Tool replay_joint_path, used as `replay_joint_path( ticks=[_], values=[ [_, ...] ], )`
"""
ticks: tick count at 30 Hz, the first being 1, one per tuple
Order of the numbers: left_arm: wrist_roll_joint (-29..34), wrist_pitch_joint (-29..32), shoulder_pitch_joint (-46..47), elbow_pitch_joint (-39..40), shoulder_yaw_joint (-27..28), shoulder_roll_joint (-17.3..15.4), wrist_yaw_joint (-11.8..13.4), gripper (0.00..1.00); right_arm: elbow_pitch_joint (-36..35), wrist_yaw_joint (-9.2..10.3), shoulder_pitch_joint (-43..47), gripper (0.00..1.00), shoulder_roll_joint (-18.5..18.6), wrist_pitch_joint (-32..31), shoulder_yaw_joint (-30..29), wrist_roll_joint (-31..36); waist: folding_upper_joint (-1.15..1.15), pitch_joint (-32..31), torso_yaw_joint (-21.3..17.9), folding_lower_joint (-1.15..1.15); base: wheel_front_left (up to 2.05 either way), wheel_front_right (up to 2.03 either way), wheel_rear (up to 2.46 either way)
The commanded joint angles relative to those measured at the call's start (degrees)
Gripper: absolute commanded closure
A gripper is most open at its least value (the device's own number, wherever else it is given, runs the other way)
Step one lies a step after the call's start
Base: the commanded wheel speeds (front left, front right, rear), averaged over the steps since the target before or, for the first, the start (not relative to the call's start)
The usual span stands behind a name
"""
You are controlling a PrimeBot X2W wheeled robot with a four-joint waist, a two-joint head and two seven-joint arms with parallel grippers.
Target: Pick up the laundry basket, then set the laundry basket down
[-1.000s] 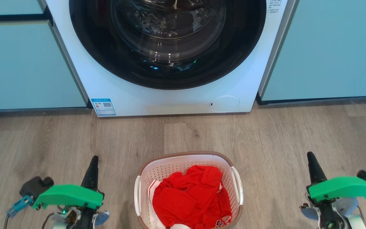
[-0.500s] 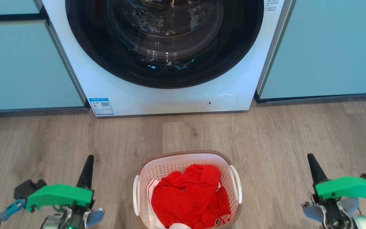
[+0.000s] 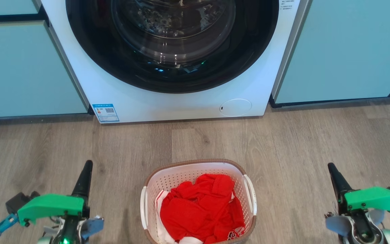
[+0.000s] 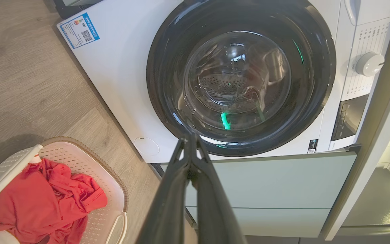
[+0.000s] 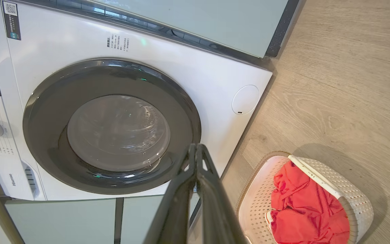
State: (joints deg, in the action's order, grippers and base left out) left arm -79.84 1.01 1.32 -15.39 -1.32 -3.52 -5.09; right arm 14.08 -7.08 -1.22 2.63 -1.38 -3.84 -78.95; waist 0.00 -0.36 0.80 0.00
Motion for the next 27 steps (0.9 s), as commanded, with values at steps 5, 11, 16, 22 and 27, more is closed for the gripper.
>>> replay_joint_path(
  ticks=[5, 11, 16, 22, 27],
  values=[
    [-3.59, 1.07, 3.81, 1.62, 2.72, -0.8, -0.89, 1.0, -1.22, -0.35, -3.79, 1.0, 1.31, -1.02, 0.27, -3.75, 0.0, 0.12, -0.17, 0.0, 0.0, 0.0, 0.0],
    [-7.18, 2.09, 4.12, 1.55, 3.86, -0.77, -1.41, 1.0, -0.84, -0.37, -4.15, 1.0, 1.31, -2.04, -0.25, -7.47, 0.0, 0.27, -0.39, 0.0, 0.0, 0.0, 0.0],
    [-10.18, 2.94, 4.39, 1.49, 4.81, -0.74, -1.85, 1.0, -0.53, -0.39, -4.45, 1.0, 1.31, -2.89, -0.69, -10.59, 0.0, 0.39, -0.57, 0.0, 0.0, 0.0, 0.0],
    [-13.75, 3.96, 4.71, 1.42, 5.96, -0.7, -2.38, 1.0, -0.15, -0.41, -4.82, 1.0, 1.3, -3.91, -1.21, -14.3, 0.0, 0.54, -0.79, 0.0, 0.0, 0.0, 0.0],
    [-13.77, 4.08, 4.72, 1.41, 6.1, -0.62, -2.39, 1.0, -0.13, -0.41, -4.83, 1.0, 1.24, -4.01, -1.32, -14.34, 0.0, 0.54, -0.8, 0.0, 0.0, 0.0, 0.0]
  ],
)
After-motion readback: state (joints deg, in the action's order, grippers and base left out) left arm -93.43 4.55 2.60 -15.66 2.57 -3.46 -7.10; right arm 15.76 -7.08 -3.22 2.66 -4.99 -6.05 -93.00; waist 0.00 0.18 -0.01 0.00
